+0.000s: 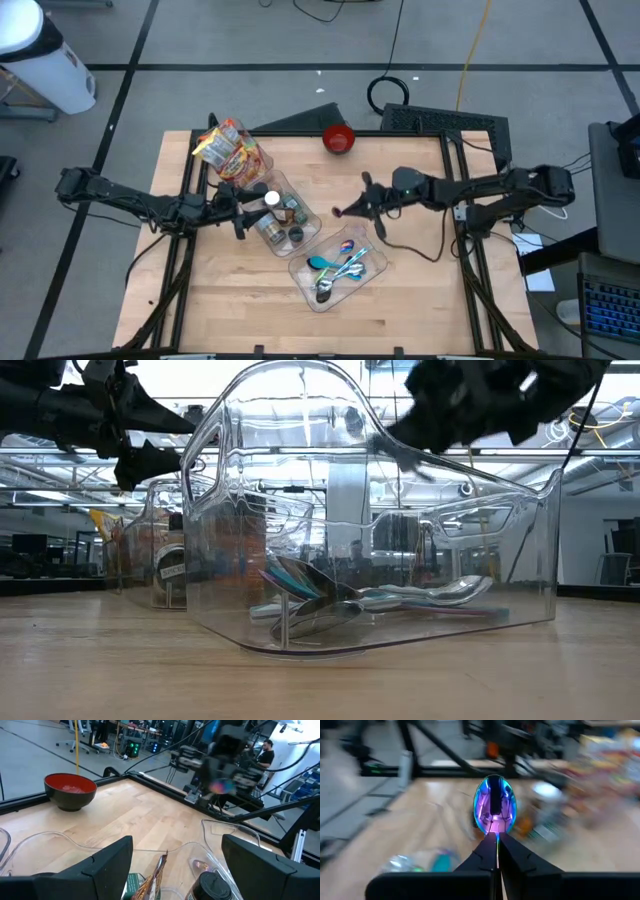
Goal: Pick & Place Food Item
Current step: Put the green spoon into the bottom transparent bin
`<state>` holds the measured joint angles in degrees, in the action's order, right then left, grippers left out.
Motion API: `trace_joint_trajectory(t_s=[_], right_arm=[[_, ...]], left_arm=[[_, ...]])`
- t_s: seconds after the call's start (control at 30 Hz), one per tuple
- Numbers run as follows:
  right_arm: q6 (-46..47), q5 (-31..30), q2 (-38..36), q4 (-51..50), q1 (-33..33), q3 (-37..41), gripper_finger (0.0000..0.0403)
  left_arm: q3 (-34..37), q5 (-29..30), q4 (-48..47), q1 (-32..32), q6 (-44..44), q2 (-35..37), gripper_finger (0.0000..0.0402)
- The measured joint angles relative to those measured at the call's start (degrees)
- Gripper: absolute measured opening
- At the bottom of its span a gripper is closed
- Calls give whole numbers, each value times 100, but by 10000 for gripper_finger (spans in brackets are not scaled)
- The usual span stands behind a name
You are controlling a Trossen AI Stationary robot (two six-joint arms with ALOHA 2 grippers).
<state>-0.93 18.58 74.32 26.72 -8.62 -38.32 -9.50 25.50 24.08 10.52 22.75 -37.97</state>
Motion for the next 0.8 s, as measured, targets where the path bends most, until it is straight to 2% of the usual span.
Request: trace_joint_trajectory(t_s=[0.2,0.57,0.67,0.8], right_arm=[[36,120,200,-25,820,-288,0],[372,110,1198,193,2063,-333,2],[455,67,1370,159,2294,-331,13],[628,-404,1390,102,2484,-331,44]], left_arm=[[0,0,0,0,0,0,312],[0,0,0,1,0,1,312],[0,0,0,1,0,-1,312],[0,0,0,0,0,-1,312]])
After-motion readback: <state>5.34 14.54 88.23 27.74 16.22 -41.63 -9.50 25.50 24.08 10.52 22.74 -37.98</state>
